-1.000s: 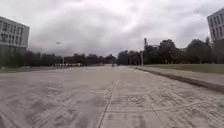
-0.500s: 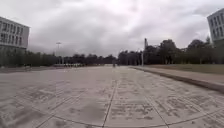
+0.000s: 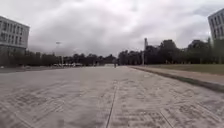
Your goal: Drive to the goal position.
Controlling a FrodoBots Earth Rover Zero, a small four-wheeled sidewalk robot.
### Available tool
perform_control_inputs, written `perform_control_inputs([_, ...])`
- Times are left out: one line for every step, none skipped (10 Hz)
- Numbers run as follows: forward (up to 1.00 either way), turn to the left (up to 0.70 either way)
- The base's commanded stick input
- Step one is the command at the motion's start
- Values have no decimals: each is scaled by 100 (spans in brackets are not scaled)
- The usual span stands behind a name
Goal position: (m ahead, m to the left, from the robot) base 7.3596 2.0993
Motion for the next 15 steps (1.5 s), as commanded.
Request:
perform_control_inputs([70, 1])
perform_control_inputs([70, 1])
perform_control_inputs([70, 1])
perform_control_inputs([70, 1])
perform_control_inputs([70, 1])
perform_control_inputs([70, 1])
perform_control_inputs([70, 1])
perform_control_inputs([70, 1])
perform_control_inputs([70, 1])
perform_control_inputs([70, 1])
perform_control_inputs([70, 1])
perform_control_inputs([70, 1])
perform_control_inputs([70, 1])
perform_control_inputs([70, 1])
perform_control_inputs([70, 1])
